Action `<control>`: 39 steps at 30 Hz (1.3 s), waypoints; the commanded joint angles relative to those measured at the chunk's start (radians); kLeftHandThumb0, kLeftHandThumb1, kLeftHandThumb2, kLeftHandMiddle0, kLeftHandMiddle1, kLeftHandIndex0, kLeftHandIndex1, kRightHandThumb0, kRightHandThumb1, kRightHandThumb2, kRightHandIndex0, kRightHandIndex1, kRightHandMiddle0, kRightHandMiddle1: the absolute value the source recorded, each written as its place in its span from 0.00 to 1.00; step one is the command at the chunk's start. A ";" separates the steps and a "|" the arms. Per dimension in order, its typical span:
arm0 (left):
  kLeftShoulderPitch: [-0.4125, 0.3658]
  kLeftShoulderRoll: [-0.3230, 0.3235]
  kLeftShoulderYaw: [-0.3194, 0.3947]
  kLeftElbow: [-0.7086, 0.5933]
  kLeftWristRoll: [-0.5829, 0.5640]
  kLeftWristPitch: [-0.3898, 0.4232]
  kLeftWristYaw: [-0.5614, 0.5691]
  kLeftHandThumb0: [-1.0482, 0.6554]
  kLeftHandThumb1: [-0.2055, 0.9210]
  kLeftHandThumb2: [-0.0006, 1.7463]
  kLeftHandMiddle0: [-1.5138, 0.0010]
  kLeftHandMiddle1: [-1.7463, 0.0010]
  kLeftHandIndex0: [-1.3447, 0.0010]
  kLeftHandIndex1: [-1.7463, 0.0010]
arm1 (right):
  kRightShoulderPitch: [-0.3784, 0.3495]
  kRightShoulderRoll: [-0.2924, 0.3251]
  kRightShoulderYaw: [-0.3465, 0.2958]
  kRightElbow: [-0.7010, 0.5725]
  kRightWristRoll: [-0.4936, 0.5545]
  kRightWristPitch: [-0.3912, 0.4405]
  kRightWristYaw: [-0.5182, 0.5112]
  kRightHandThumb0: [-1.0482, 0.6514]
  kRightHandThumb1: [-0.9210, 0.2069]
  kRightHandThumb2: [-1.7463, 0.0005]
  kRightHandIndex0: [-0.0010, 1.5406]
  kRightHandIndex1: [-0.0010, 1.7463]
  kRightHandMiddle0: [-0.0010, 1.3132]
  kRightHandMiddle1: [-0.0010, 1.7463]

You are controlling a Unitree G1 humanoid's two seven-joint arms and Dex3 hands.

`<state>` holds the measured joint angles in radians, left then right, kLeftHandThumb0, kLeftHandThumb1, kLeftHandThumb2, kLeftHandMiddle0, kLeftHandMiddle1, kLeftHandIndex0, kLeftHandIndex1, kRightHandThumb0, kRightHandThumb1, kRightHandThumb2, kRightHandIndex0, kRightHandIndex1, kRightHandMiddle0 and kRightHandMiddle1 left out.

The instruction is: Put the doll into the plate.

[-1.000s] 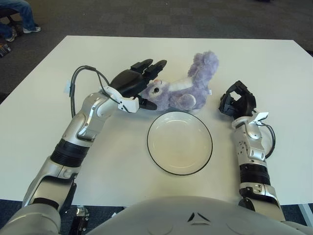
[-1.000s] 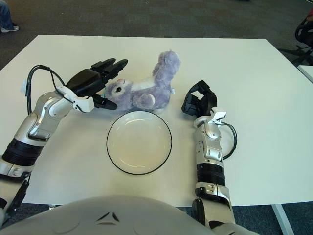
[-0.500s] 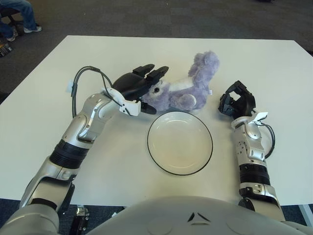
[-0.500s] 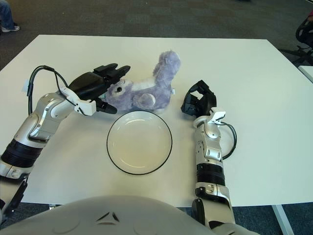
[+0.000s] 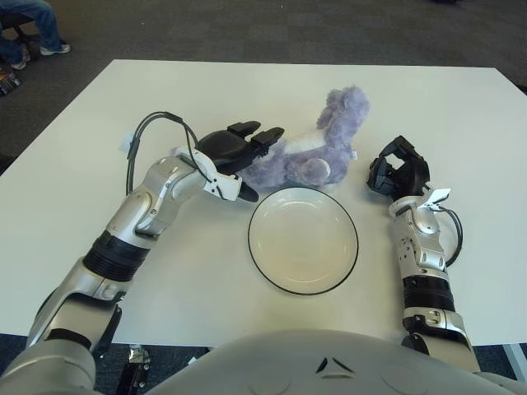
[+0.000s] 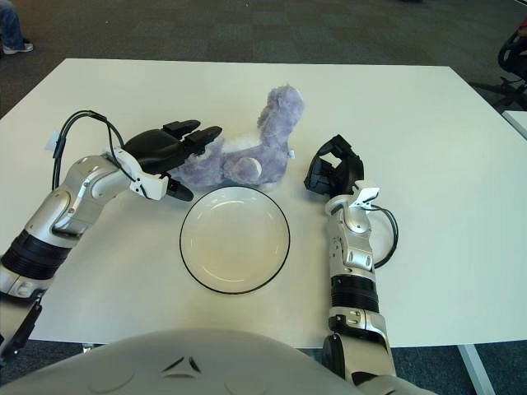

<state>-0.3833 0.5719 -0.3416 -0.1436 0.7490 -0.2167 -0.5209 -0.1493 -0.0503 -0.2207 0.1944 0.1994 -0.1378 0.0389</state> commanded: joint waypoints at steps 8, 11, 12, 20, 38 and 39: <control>-0.044 0.011 -0.054 0.056 0.067 -0.021 -0.012 0.03 1.00 0.19 0.98 1.00 1.00 1.00 | 0.003 0.003 0.003 -0.021 -0.001 0.009 -0.009 0.32 0.61 0.19 0.78 1.00 0.52 1.00; -0.054 0.005 -0.064 0.084 0.076 -0.030 0.000 0.03 1.00 0.18 0.97 0.99 1.00 1.00 | 0.004 0.005 0.005 -0.022 -0.001 0.007 -0.010 0.32 0.61 0.19 0.78 1.00 0.52 1.00; -0.057 0.003 -0.068 0.094 0.078 -0.033 0.005 0.03 1.00 0.18 0.97 0.99 1.00 1.00 | 0.004 0.005 0.006 -0.023 -0.001 0.007 -0.010 0.32 0.61 0.19 0.78 1.00 0.52 1.00; -0.072 0.004 -0.087 0.134 0.095 -0.071 0.044 0.05 1.00 0.20 0.95 0.98 1.00 1.00 | 0.005 0.006 0.008 -0.021 0.005 -0.001 -0.005 0.32 0.61 0.19 0.78 1.00 0.52 1.00; -0.046 -0.109 -0.087 0.216 0.067 -0.033 0.185 0.10 0.98 0.16 1.00 0.75 1.00 0.91 | 0.009 0.010 0.009 -0.031 0.006 0.002 -0.013 0.32 0.61 0.19 0.78 1.00 0.52 1.00; -0.043 -0.121 -0.086 0.223 0.060 -0.026 0.191 0.10 0.98 0.16 1.00 0.75 1.00 0.91 | 0.009 0.010 0.009 -0.031 0.006 0.002 -0.013 0.32 0.61 0.19 0.78 1.00 0.52 1.00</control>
<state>-0.4488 0.4821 -0.4148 0.0489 0.8224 -0.2615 -0.3423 -0.1430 -0.0435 -0.2080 0.1762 0.2017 -0.1377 0.0292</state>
